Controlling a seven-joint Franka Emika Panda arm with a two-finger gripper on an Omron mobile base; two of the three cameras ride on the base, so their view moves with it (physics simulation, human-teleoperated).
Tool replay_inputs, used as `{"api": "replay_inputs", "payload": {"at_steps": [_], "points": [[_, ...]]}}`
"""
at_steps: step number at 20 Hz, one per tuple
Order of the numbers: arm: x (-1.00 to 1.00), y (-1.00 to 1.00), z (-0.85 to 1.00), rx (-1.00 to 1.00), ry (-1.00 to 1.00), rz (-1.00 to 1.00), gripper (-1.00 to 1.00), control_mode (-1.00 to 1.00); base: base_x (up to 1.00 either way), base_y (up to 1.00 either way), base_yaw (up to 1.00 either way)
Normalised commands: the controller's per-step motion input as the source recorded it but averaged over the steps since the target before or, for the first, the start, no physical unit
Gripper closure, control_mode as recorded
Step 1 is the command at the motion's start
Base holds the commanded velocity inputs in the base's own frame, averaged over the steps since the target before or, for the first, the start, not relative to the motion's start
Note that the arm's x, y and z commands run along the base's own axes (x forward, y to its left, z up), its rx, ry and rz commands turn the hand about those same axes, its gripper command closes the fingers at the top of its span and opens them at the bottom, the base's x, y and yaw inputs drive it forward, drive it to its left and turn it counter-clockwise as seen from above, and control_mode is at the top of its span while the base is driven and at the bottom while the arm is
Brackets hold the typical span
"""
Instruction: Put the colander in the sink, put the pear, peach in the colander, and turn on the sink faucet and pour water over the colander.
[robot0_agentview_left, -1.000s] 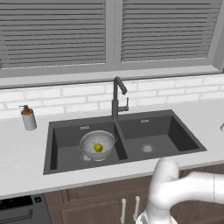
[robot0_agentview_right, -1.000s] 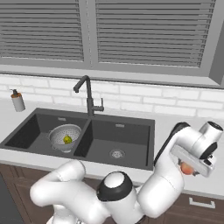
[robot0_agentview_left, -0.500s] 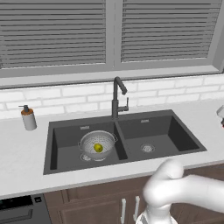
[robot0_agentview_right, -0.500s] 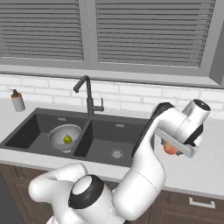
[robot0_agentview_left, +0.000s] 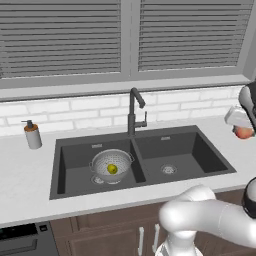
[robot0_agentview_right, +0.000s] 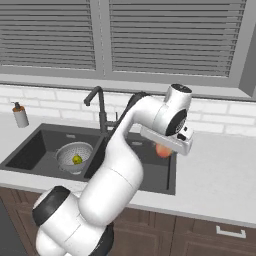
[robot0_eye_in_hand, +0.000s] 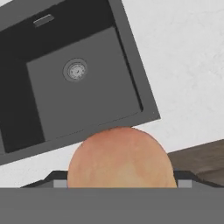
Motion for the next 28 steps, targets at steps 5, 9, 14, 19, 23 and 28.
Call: {"api": "replay_inputs", "payload": {"at_steps": [5,9,14,19,23,28], "points": [[-0.21,1.0,0.01,-0.1,0.12,0.19,1.0,-1.0,0.0,0.0,0.0],[-0.23,1.0,0.0,-0.11,0.14,0.19,1.0,-1.0,0.0,0.0,0.0],[-0.29,1.0,0.0,-0.11,0.03,0.17,1.0,-1.0,0.0,0.0,0.0],[-0.3,1.0,0.0,-0.13,0.0,0.14,1.0,-1.0,0.0,0.0,0.0],[-0.17,1.0,0.0,-0.11,-0.04,0.11,1.0,-1.0,0.0,0.0,0.0],[0.0,1.0,0.0,-0.06,-0.01,0.06,1.0,-1.0,0.0,0.0,0.0]]}}
